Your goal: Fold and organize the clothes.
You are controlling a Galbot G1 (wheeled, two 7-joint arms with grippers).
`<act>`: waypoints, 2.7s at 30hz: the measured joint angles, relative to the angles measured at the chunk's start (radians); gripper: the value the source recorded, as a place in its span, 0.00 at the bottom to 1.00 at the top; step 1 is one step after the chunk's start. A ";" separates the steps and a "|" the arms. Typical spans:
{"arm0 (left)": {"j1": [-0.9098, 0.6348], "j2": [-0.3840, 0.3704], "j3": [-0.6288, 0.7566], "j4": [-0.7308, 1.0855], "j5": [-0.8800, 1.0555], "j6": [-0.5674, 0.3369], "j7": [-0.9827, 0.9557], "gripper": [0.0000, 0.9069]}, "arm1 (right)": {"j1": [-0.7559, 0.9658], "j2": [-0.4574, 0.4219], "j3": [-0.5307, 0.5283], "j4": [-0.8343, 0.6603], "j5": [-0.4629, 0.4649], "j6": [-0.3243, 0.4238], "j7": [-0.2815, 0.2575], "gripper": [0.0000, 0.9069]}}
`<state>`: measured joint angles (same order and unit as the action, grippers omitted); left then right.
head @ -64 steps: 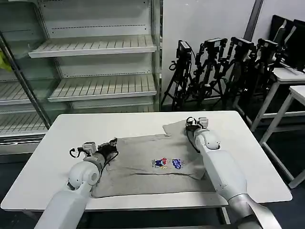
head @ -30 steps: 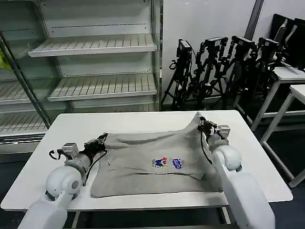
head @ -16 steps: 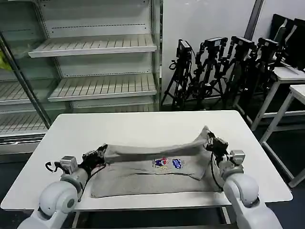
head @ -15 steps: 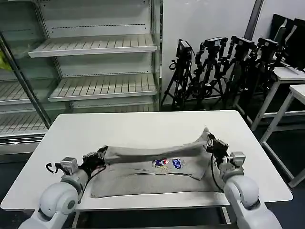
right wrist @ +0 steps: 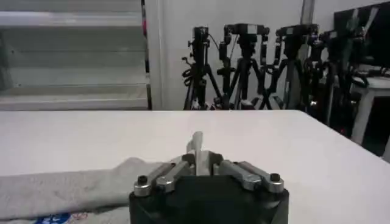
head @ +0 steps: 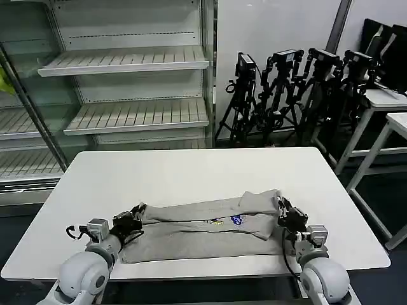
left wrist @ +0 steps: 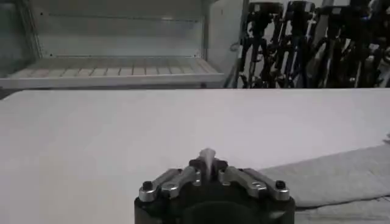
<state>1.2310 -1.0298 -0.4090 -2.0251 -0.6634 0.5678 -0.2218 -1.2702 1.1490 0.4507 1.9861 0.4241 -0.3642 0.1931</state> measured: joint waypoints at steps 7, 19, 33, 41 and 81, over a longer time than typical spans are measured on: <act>0.048 -0.034 -0.041 -0.053 -0.004 -0.002 -0.022 1.00 | -0.080 -0.010 0.040 0.079 -0.011 0.004 0.014 1.00; 0.143 -0.151 -0.110 -0.104 -0.051 -0.026 -0.069 1.00 | -0.246 -0.029 0.093 0.196 -0.067 0.029 0.023 1.00; 0.138 -0.265 -0.102 -0.046 -0.057 -0.046 -0.085 0.18 | -0.322 -0.020 0.116 0.262 -0.089 0.039 0.031 1.00; 0.148 -0.291 -0.087 -0.026 -0.047 -0.072 -0.085 0.01 | -0.340 -0.010 0.125 0.285 -0.093 0.042 0.034 1.00; 0.141 -0.145 -0.531 -0.045 -0.824 -0.004 -0.149 0.01 | -0.350 0.022 0.153 0.327 -0.081 0.041 0.045 1.00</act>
<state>1.3722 -1.1753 -0.9400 -2.0702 -1.4877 0.5638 -0.3706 -1.6201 1.1709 0.6042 2.3132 0.3428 -0.3231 0.2378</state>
